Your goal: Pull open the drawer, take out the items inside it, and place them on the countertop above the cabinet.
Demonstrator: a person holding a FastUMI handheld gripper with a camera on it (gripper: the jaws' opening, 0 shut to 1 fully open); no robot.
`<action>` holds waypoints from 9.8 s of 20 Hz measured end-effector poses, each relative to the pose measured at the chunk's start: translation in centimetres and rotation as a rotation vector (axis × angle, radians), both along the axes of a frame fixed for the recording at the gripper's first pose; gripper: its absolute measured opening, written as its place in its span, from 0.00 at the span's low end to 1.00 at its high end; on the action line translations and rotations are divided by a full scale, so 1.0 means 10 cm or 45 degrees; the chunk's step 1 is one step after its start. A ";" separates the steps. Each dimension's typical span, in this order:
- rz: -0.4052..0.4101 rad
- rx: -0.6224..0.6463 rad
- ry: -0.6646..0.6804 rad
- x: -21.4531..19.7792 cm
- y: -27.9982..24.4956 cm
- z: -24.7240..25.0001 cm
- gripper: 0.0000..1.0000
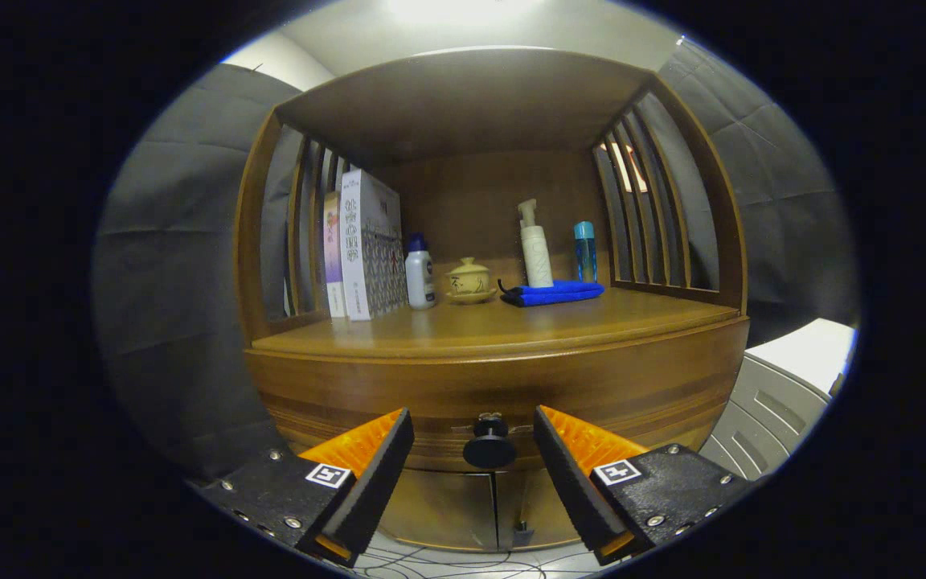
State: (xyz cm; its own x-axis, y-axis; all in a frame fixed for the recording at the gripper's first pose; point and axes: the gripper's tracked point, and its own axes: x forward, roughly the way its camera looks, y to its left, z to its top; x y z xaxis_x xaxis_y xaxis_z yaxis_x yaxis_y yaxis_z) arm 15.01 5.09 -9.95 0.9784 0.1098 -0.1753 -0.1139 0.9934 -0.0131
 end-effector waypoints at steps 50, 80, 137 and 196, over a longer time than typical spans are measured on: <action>0.021 -0.062 0.226 -1.32 -0.15 -0.38 0.35; 0.238 -0.102 -0.066 -1.73 -0.09 0.30 0.93; 0.071 -0.081 0.564 -0.11 -0.35 0.11 0.25; -0.018 -0.017 -0.105 -0.07 -0.06 1.59 0.95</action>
State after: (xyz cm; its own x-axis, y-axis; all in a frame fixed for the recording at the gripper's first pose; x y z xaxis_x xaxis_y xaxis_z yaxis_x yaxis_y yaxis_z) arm 14.33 4.45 5.92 0.9910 0.0939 -0.0951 -0.0976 0.9946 -0.0349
